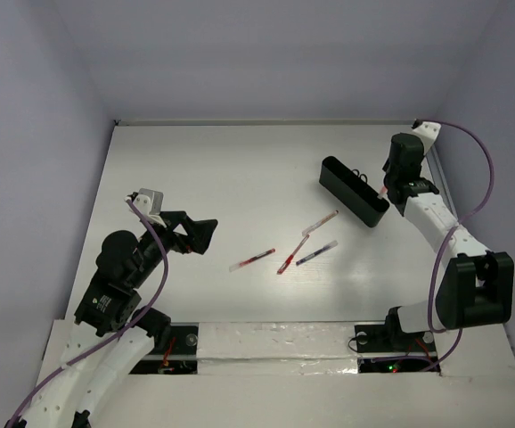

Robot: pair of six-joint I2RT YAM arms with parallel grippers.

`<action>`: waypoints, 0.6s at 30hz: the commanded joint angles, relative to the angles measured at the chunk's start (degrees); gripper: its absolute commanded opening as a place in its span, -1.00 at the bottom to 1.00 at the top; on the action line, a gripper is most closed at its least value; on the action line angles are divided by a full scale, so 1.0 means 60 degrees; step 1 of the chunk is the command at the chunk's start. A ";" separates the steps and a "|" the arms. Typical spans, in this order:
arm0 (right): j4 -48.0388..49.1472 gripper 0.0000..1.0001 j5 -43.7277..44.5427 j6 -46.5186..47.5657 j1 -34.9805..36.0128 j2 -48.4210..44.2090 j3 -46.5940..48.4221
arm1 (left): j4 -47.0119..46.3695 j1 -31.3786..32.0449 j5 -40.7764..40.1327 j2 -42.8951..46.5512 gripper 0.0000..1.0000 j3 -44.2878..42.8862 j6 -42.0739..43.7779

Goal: Sort the stationery into containers
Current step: Place the pen in the storage box.

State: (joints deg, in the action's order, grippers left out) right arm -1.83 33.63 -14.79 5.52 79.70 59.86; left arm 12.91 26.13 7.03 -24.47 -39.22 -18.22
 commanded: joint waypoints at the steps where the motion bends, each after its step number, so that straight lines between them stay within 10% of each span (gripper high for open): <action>1: 0.0655 -1.00 0.0021 -0.0187 -0.0070 0.0061 -0.0205 | -0.0408 -0.0063 -0.0029 0.0035 0.98 0.0004 0.0077; 18: 0.1358 -1.00 -0.0521 -0.0129 -0.0070 -0.0334 -0.1391 | -0.0394 -0.0063 -0.0029 -0.0053 0.98 0.0004 0.0077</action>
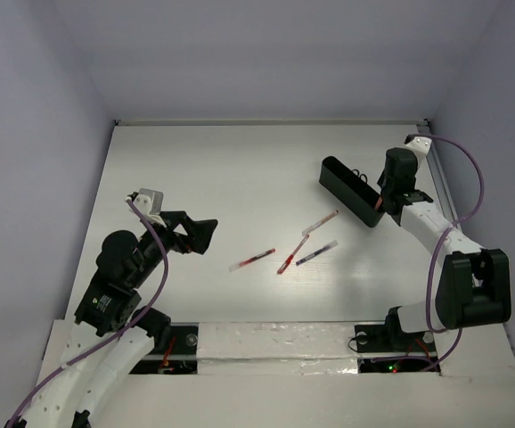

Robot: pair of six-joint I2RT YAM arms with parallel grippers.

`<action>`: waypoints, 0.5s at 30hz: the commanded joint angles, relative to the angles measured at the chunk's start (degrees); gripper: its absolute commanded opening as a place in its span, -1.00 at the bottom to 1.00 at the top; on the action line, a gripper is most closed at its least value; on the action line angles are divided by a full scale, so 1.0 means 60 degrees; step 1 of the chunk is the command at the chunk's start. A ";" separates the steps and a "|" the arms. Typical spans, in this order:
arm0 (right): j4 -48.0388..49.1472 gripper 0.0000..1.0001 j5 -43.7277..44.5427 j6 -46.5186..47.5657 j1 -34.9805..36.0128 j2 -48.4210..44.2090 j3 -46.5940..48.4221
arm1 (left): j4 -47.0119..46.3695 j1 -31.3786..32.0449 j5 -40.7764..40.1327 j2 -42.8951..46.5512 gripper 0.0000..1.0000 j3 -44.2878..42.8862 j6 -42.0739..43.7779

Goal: Sort the stationery into containers
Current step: Place the pen in the storage box.

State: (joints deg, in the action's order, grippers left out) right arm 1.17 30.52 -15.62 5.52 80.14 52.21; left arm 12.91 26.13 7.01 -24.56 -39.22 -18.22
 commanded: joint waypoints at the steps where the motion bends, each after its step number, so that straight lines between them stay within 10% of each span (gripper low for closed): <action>1: 0.0932 -0.99 -0.0004 0.0039 -0.0070 -0.0451 -0.0175 | -0.0408 -0.0063 -0.0025 -0.0038 0.98 0.0018 0.0077; 15: 0.1490 -0.68 -0.0517 0.0171 0.0193 -0.1447 -0.0879 | -0.0408 -0.0063 -0.0054 0.0006 0.98 0.0004 0.0077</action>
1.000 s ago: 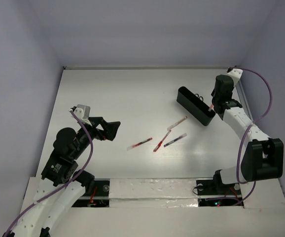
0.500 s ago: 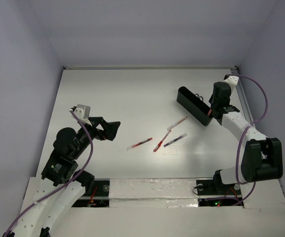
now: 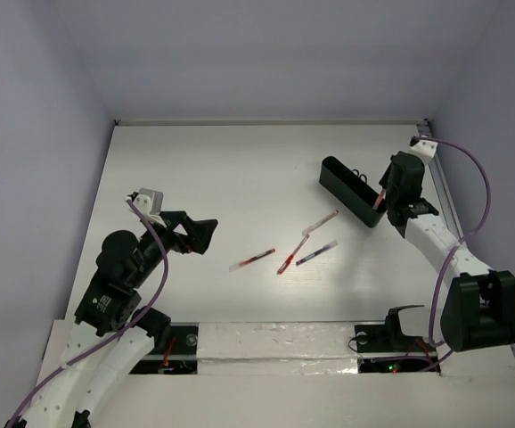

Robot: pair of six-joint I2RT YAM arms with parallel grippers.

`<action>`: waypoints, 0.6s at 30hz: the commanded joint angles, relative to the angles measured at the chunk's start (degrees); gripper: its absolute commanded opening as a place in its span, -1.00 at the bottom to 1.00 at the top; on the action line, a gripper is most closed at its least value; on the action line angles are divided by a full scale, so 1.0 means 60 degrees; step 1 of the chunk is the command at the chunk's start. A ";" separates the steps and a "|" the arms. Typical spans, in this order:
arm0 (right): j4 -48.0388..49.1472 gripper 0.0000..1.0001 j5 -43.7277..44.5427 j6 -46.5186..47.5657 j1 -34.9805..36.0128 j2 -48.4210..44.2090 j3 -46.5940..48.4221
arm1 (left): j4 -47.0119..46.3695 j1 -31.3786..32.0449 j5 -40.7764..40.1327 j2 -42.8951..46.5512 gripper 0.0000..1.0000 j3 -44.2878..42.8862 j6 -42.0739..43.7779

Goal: Sort the stationery into containers
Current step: Place the pen in the storage box, then move the pen to the center of the board.

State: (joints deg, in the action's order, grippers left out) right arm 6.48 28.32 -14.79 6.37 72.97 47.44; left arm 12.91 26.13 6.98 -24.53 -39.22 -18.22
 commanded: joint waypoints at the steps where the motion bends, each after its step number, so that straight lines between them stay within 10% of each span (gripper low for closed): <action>1: 0.0561 -0.67 -0.0163 0.0018 0.0051 -0.0267 -0.0099 | -0.0408 -0.0063 -0.0051 -0.0012 0.98 0.0004 0.0077; 18: 0.0532 -0.33 -0.0573 0.0033 0.0139 -0.0662 -0.0260 | -0.0408 -0.0063 -0.0021 -0.0042 0.98 0.0004 0.0092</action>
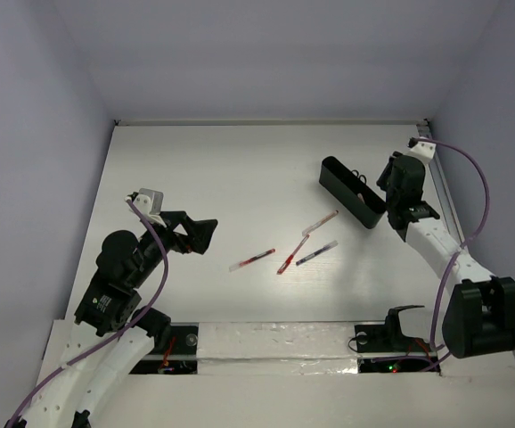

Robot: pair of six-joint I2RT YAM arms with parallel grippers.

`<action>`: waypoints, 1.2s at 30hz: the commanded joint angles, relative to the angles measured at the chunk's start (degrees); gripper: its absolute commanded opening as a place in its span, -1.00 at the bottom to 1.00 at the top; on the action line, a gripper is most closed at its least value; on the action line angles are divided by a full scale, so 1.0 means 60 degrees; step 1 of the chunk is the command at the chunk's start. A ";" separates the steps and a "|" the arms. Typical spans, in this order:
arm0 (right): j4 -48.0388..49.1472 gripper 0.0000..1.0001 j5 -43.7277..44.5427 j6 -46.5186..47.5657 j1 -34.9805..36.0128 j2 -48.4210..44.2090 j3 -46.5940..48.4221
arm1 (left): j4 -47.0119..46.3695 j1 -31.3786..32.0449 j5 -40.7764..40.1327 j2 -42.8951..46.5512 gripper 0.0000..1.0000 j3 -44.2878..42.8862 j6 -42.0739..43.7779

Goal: Sort the stationery into containers
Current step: Move the pen to the center of the board.

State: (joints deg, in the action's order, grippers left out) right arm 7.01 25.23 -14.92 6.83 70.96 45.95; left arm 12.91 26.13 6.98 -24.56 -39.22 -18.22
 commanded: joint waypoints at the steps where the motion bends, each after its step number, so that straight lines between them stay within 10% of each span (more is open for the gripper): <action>1: 0.0415 -0.33 -0.0089 0.0040 0.0150 -0.0400 -0.0013 | -0.0408 -0.0063 -0.0021 -0.0053 0.98 0.0018 0.0092; 18: -0.4023 -0.32 -0.3486 -0.1525 0.2685 0.0989 0.1291 | -0.0423 -0.0239 0.0008 -0.0199 0.98 0.0004 0.0077; 22: -0.3541 0.15 -0.3459 -0.1908 0.2773 0.1327 0.0794 | -0.0437 -0.0239 0.0037 -0.0214 0.98 0.0018 0.0092; 36: -0.2868 0.17 -0.1892 -0.2509 0.2773 0.3128 0.0881 | -0.0452 -0.0239 0.0067 -0.0214 0.98 0.0033 0.0092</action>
State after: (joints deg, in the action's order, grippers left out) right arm -12.95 9.96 -28.51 23.49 88.09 49.67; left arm 12.88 25.02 7.03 -25.50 -39.22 -18.22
